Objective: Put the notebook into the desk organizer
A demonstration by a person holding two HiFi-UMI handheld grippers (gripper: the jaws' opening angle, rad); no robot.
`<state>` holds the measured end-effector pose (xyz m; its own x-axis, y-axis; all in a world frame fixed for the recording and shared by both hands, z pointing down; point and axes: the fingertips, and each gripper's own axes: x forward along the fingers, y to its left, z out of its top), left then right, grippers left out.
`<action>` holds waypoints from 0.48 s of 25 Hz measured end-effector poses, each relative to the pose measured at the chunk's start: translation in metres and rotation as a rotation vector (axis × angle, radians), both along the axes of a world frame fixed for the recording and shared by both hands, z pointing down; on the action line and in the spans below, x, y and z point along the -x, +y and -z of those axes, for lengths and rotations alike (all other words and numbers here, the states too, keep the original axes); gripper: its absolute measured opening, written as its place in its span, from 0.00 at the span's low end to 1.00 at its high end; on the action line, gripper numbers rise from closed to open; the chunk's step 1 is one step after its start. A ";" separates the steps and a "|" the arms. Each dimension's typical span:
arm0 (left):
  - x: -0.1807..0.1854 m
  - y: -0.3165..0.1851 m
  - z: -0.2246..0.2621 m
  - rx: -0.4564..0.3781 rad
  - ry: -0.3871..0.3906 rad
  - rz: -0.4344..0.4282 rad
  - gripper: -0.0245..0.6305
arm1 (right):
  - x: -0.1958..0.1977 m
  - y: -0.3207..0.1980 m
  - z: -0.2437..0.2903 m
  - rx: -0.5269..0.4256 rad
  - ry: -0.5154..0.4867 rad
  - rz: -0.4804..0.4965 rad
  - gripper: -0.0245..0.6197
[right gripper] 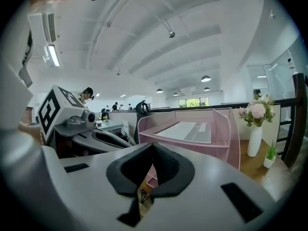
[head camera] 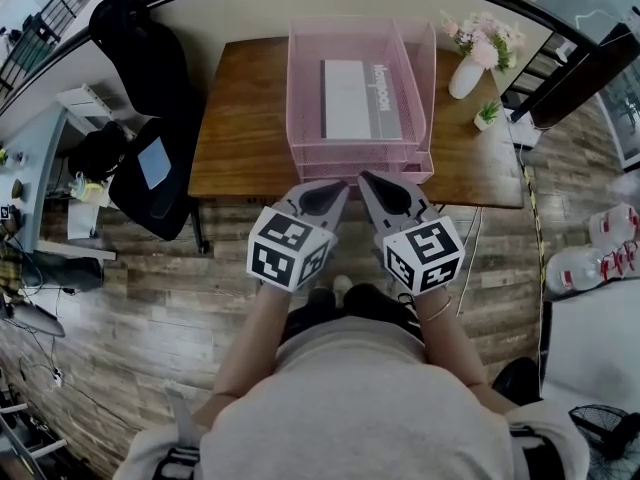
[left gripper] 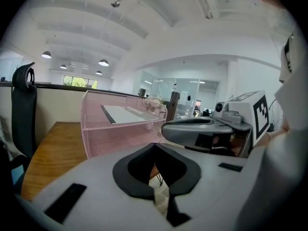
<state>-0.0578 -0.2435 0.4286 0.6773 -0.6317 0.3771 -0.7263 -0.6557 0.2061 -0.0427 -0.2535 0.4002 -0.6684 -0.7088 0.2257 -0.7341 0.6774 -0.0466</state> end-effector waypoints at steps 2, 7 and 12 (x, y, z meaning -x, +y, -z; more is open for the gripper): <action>0.000 0.000 -0.001 0.004 -0.003 0.005 0.06 | -0.003 0.001 -0.004 0.010 0.004 -0.008 0.05; -0.002 0.002 -0.003 0.007 -0.021 -0.011 0.05 | -0.003 0.004 -0.011 0.026 0.008 -0.002 0.05; -0.003 0.003 -0.002 0.005 -0.010 -0.005 0.05 | -0.002 0.007 -0.011 0.036 -0.006 0.006 0.05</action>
<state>-0.0552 -0.2404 0.4307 0.6769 -0.6263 0.3867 -0.7249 -0.6584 0.2026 -0.0405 -0.2468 0.4113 -0.6741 -0.6962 0.2468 -0.7296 0.6796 -0.0756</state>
